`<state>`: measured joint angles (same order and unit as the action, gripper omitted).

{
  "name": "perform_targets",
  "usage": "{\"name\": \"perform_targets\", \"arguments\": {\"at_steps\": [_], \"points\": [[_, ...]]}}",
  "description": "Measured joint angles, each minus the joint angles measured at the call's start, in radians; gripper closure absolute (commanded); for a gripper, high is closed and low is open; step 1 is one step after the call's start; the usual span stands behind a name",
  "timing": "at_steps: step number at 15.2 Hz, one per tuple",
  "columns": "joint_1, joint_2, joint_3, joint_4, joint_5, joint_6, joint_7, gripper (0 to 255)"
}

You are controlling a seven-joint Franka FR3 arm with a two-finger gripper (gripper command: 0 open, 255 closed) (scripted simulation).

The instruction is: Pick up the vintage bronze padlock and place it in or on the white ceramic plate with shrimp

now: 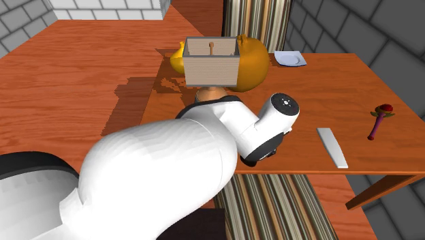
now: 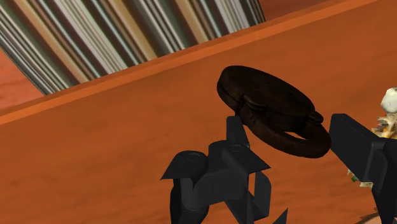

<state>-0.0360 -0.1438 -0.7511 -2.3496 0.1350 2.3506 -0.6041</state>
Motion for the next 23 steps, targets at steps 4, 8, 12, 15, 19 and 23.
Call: {"name": "perform_targets", "arguments": {"at_steps": [4,8,12,15,19,23], "points": [[-0.009,-0.034,0.012,0.022,-0.035,-0.046,0.032,255],[-0.016,-0.065,0.027,0.05,-0.065,-0.097,0.062,255],[-0.023,-0.093,0.039,0.081,-0.088,-0.15,0.085,255],[-0.026,-0.109,0.05,0.11,-0.101,-0.191,0.103,255],[-0.03,-0.129,0.061,0.148,-0.115,-0.244,0.119,255],[-0.014,-0.131,0.099,0.166,-0.115,-0.261,0.174,255]]}}
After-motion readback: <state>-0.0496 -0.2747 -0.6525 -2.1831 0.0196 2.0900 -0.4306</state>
